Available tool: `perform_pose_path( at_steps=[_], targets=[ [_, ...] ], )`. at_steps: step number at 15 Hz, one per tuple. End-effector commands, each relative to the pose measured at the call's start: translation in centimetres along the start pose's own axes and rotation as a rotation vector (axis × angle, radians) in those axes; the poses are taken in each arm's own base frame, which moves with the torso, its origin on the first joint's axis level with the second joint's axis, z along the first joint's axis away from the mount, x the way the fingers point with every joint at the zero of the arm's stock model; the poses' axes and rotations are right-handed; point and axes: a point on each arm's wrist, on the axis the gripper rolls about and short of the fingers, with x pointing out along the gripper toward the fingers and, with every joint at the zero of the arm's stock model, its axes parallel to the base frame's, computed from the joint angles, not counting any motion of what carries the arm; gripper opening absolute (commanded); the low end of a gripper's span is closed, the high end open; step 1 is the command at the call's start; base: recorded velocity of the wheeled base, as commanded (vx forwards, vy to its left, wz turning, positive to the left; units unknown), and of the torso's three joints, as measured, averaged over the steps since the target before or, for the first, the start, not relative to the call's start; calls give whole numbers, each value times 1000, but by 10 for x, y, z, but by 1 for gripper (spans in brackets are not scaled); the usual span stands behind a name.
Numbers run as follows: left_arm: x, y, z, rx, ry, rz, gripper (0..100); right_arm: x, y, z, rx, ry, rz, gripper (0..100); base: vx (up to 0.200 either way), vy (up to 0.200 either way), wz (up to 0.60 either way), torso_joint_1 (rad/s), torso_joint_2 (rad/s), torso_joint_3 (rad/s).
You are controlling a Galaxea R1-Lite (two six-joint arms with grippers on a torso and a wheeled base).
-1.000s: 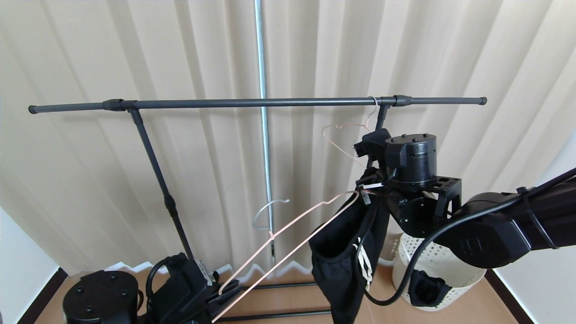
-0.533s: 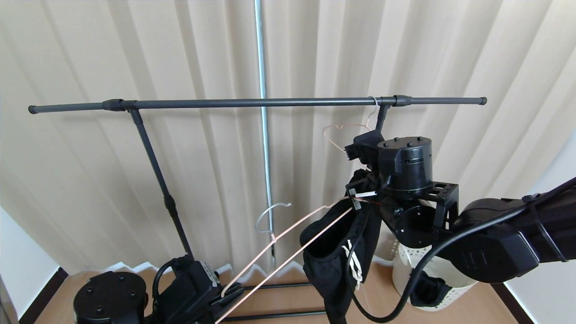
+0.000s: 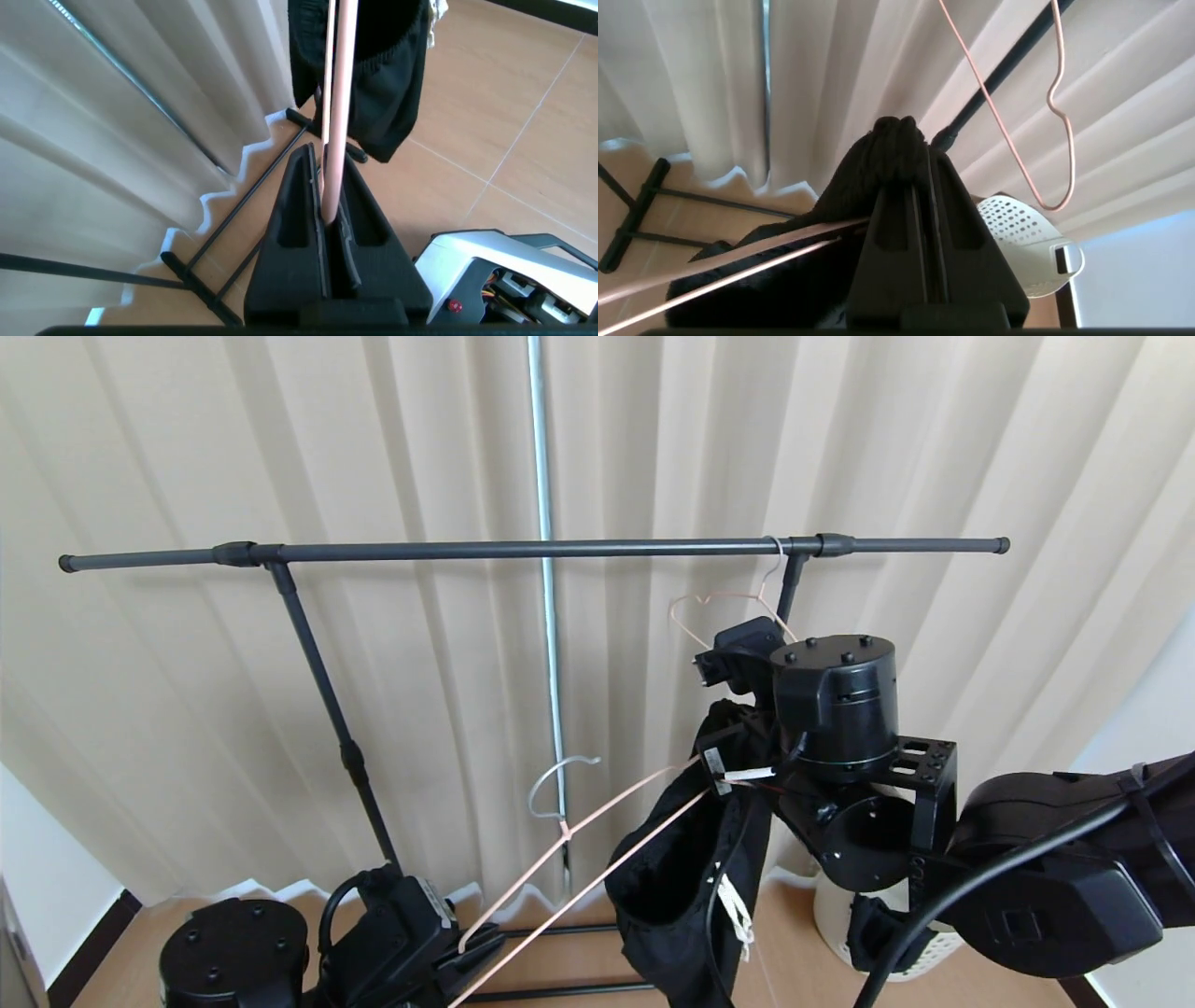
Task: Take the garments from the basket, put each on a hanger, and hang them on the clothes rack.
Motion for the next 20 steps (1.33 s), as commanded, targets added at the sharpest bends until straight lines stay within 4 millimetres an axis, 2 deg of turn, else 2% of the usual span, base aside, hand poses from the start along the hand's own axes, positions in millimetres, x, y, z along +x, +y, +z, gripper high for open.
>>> perform_pose_path(
  at_steps=[1,4,9,13,20],
  targets=[
    [0,0,0,-1,2,1,0,-6,2,3,4,-12,14,0,0,0,0,0,0,0],
    [0,0,0,-1,1,1,0,-22,2,7,6,-33,45,0,0,0,0,0,0,0],
    [0,2,-1,-4,4,8,0,-29,4,6,5,-40,69,0,0,0,0,0,0,0],
    [0,4,-1,-8,4,16,0,-42,18,5,11,-47,122,0,0,0,0,0,0,0],
    [3,8,-2,-16,11,32,0,-53,27,3,3,-60,164,0,0,0,0,0,0,0]
  ],
)
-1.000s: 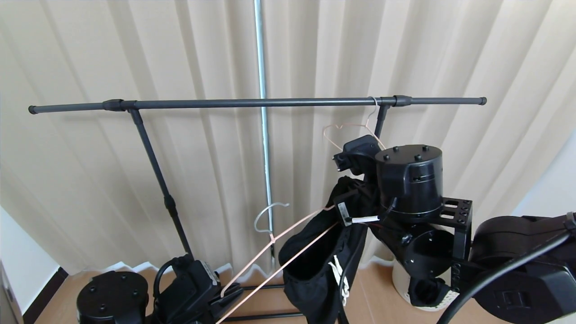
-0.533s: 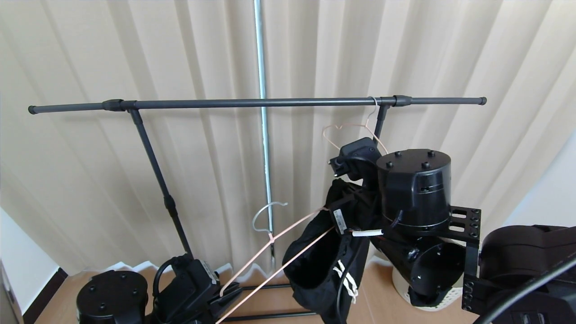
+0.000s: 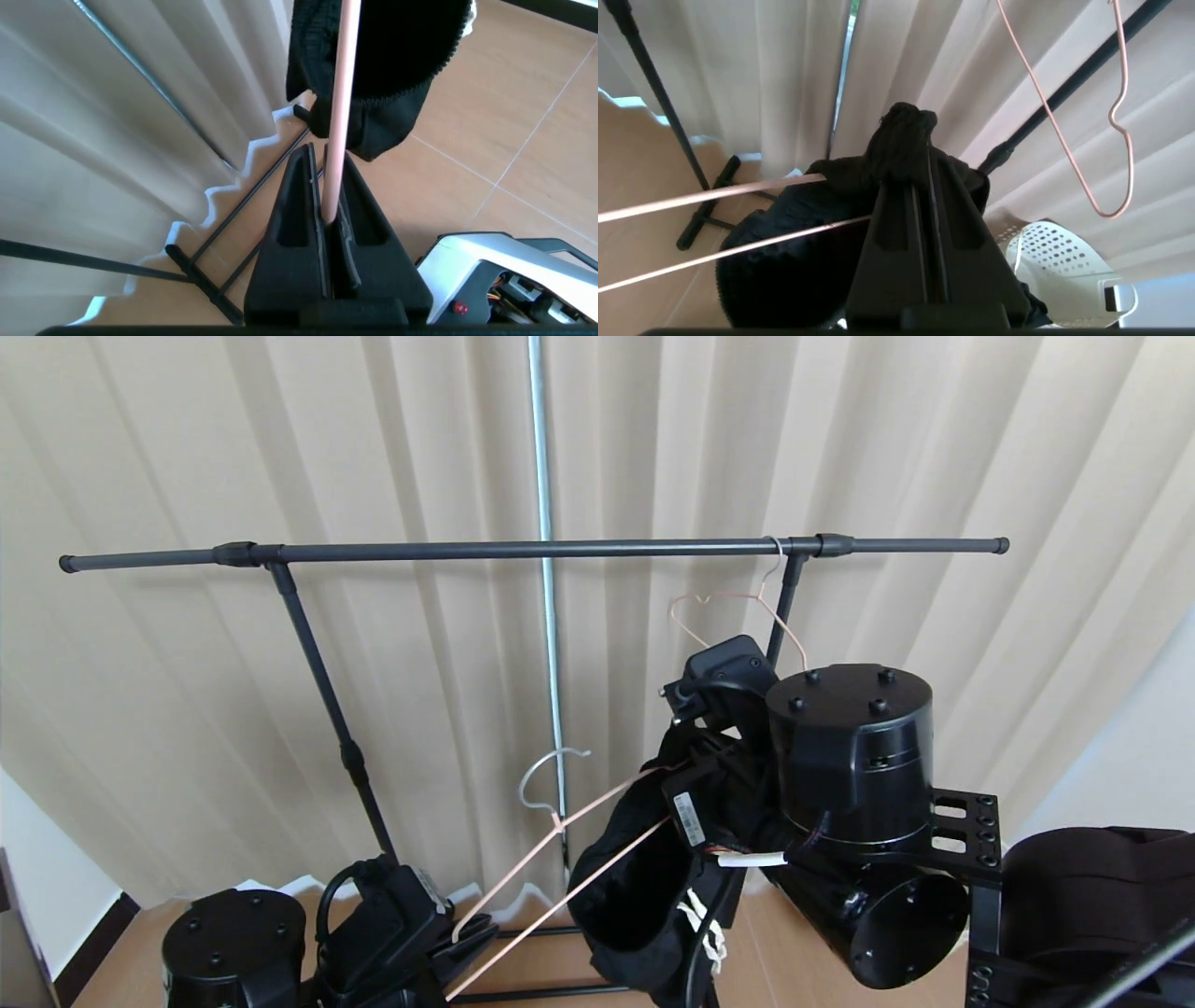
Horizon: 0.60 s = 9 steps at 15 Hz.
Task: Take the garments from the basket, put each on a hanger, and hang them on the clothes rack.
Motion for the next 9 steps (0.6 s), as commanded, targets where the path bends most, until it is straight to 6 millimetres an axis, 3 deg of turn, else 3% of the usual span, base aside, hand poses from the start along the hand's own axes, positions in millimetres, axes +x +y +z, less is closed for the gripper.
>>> perform_pose_path(
  at_steps=[1,9],
  targets=[
    [1,0,0,-1,2,1,0,-5,2,1,0,-9,14,0,0,0,0,0,0,0],
    [3,2,-3,-5,14,6,0,-18,21,4,47,-28,81,0,0,0,0,0,0,0]
  ],
)
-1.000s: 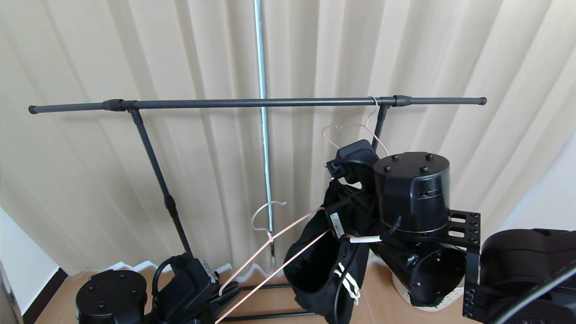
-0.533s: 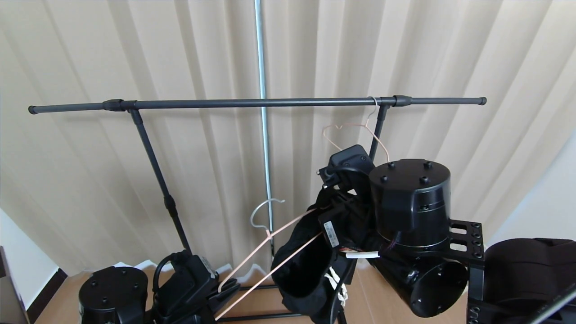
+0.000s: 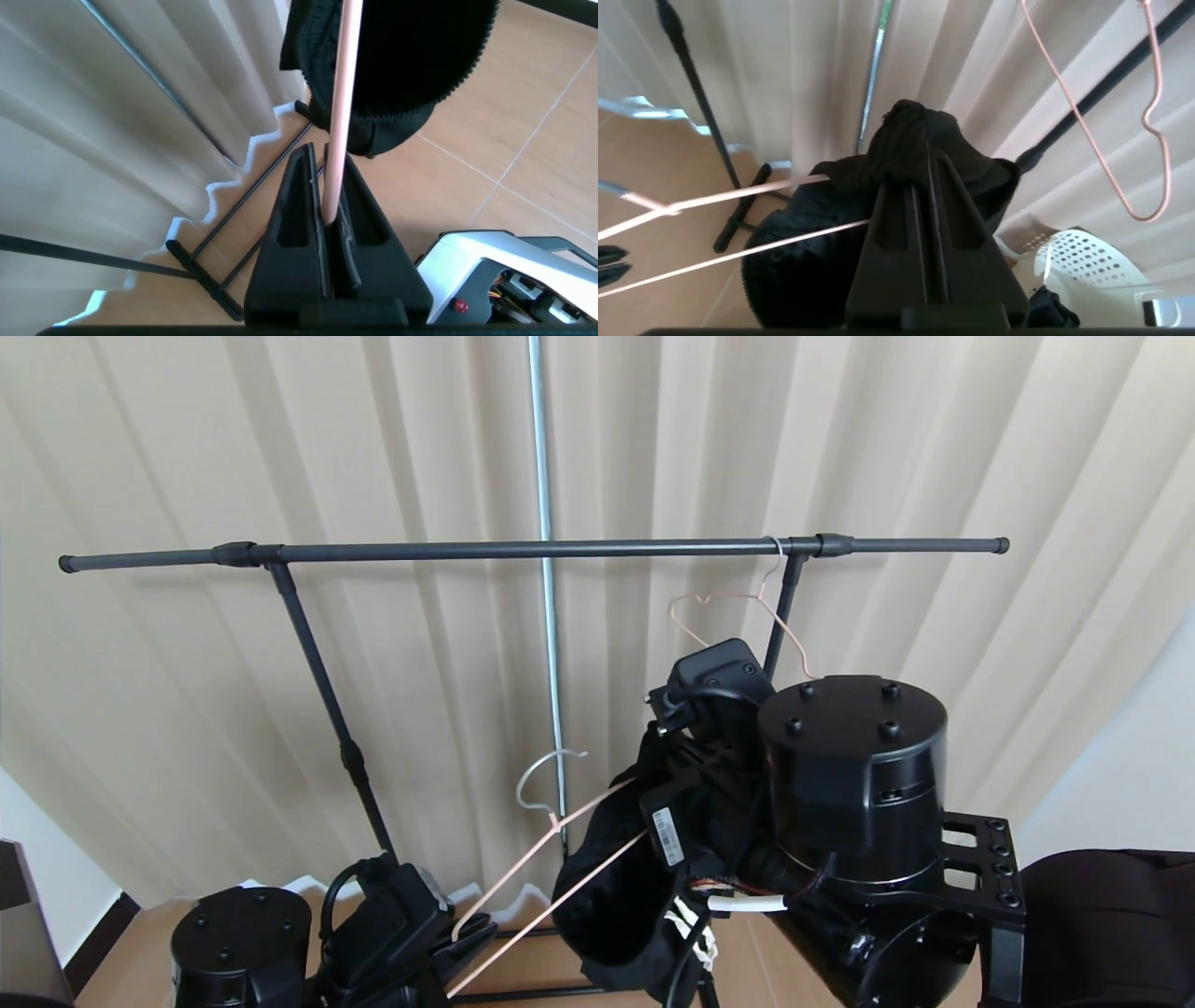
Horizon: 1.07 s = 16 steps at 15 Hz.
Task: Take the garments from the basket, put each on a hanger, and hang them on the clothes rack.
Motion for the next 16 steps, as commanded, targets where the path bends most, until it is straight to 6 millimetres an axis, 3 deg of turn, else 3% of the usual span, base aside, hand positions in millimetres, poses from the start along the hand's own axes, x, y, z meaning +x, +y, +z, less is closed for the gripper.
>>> perform_pose_path(
  at_steps=[1,10,16],
  targets=[
    [1,0,0,-1,1,1,0,-3,7,-2,-6,1,21,0,0,0,0,0,0,0],
    [3,2,0,-6,2,8,0,-25,43,-6,71,-7,141,0,0,0,0,0,0,0],
    [1,4,3,-13,-33,21,0,-23,44,-5,91,-5,140,0,0,0,0,0,0,0]
  ],
)
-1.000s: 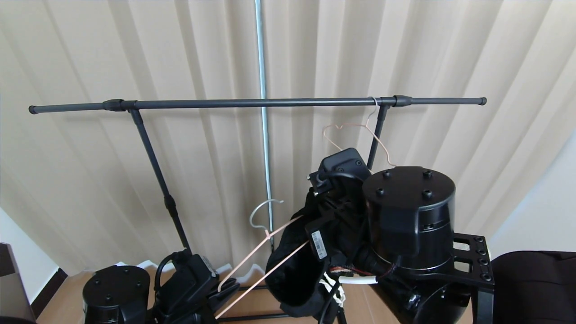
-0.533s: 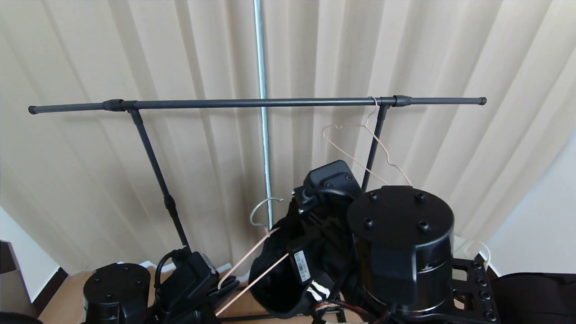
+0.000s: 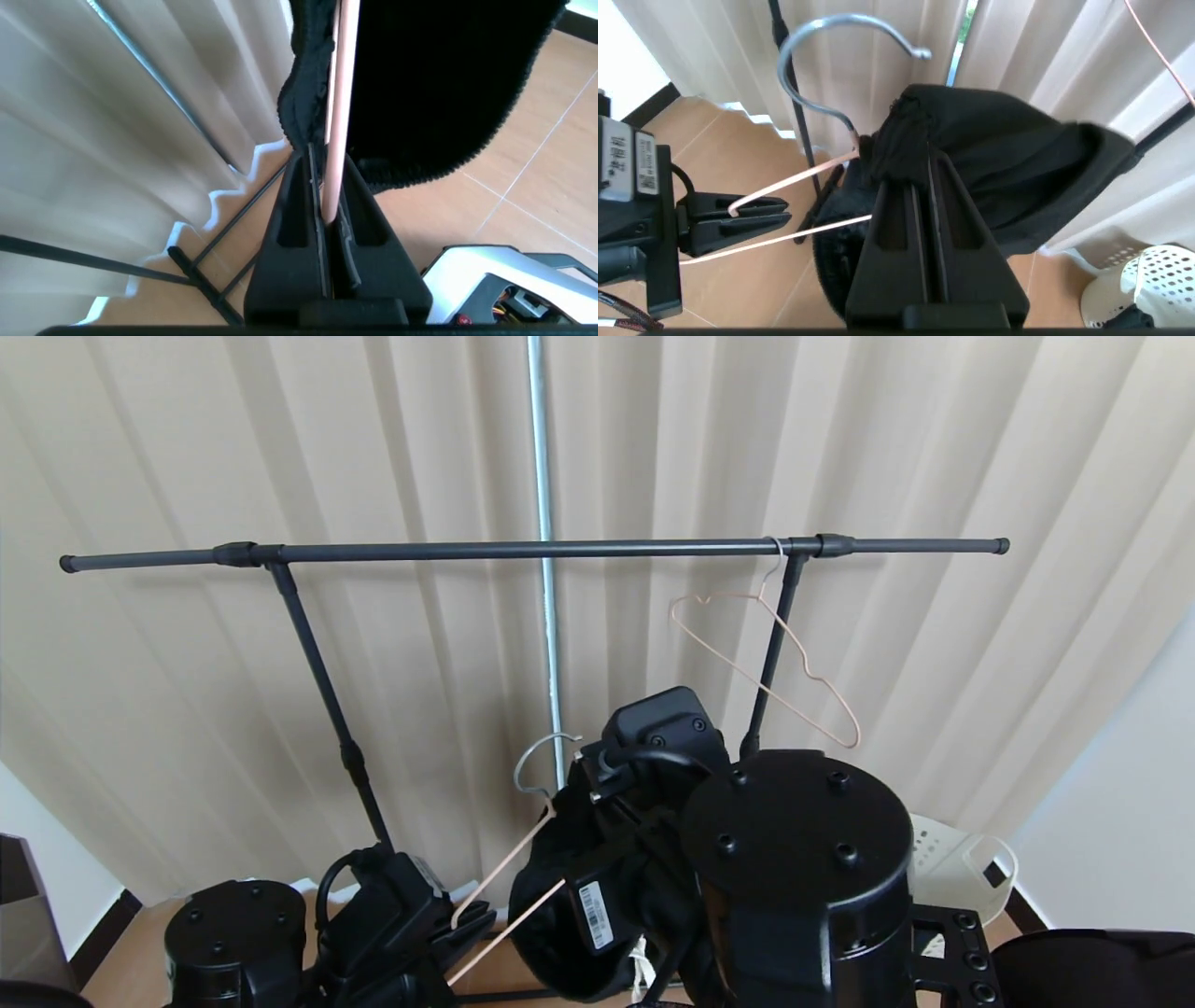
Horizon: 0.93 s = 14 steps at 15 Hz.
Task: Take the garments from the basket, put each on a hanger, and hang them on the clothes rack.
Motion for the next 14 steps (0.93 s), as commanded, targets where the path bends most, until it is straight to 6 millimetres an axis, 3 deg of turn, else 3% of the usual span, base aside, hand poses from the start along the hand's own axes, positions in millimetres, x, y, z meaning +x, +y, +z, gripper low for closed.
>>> perform_pose_path(
  at_steps=[1,2,4,13,14],
  targets=[
    [0,0,0,1,-2,0,0,2,0,-1,-3,4,-4,0,0,0,0,0,0,0],
    [-2,0,1,4,-16,1,0,13,-8,4,18,-4,-42,0,0,0,0,0,0,0],
    [-2,0,1,5,-16,1,0,15,-11,8,39,-14,-52,0,0,0,0,0,0,0],
    [-3,-2,2,11,-32,-4,0,23,-8,8,71,-16,-61,0,0,0,0,0,0,0],
    [-3,-2,2,11,-32,-4,0,23,-8,8,71,-16,-62,100,0,0,0,0,0,0]
  ],
)
